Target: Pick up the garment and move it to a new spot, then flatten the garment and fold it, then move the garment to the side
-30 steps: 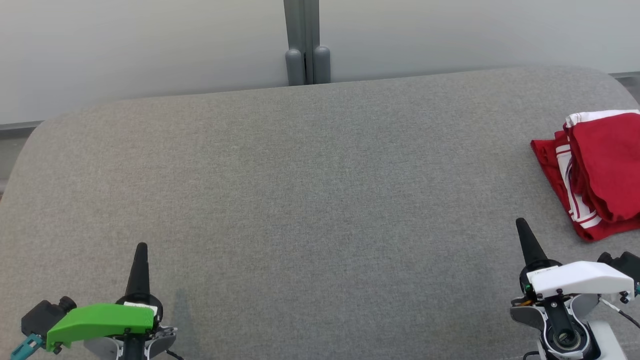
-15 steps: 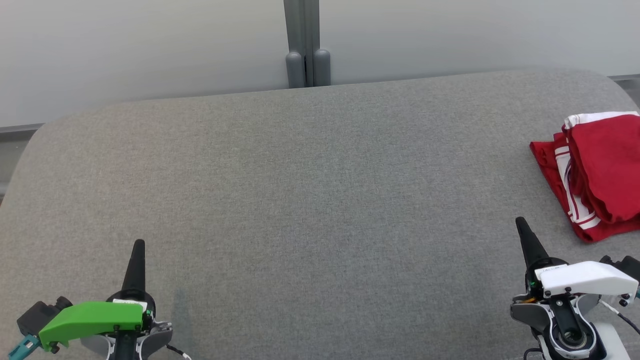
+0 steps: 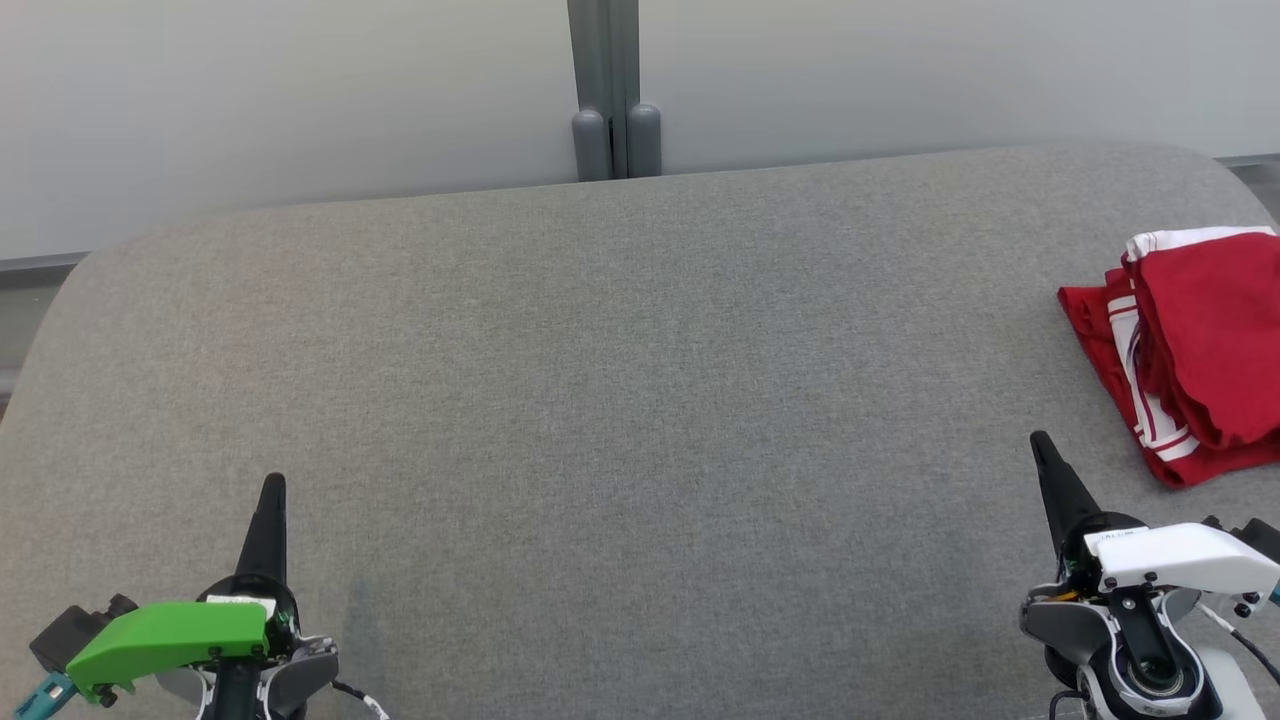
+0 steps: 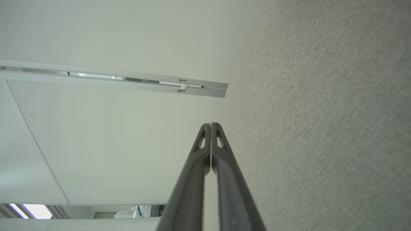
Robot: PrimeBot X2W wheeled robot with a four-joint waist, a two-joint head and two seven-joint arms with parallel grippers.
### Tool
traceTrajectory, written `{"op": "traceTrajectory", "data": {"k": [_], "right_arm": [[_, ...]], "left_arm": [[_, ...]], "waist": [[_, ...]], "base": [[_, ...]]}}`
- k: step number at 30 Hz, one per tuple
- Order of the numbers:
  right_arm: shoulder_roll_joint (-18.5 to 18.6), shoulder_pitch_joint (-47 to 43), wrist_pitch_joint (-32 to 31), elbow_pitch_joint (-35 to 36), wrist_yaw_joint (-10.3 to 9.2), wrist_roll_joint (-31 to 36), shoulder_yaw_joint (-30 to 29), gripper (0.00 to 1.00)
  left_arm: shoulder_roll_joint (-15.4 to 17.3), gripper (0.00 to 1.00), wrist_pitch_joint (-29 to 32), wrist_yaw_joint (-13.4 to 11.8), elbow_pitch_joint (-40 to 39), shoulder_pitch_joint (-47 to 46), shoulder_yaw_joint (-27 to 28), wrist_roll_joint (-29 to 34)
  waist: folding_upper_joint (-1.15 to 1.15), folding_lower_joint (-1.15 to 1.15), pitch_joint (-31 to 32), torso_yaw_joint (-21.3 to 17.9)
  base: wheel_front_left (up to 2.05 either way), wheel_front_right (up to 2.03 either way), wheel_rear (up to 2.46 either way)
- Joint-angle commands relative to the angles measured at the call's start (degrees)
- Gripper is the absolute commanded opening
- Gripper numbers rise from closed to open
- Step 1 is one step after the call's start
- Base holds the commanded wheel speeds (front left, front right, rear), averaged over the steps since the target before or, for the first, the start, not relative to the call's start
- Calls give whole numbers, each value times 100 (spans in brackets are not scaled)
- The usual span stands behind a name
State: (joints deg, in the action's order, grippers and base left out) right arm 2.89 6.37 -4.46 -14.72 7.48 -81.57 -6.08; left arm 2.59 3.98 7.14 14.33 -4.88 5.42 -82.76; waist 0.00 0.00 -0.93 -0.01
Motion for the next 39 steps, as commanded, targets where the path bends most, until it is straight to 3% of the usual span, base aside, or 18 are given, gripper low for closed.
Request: {"op": "traceTrajectory", "data": {"k": [1,25,39], "right_arm": [[6,-11,-35,50,3,-140,-16,0],[-2,-32,-230,86,2,-1119,-56,0],[-2,-32,-225,84,2,-1101,-54,0]], "left_arm": [[45,0,35,43,-36,-136,31,-134],[50,0,284,49,-35,-180,132,-986],[49,0,280,48,-34,-167,129,-967]], "waist": [[0,0,4,0],[0,0,75,1],[0,0,75,1]], "base": [[0,0,0],[0,0,0],[0,0,0]]}}
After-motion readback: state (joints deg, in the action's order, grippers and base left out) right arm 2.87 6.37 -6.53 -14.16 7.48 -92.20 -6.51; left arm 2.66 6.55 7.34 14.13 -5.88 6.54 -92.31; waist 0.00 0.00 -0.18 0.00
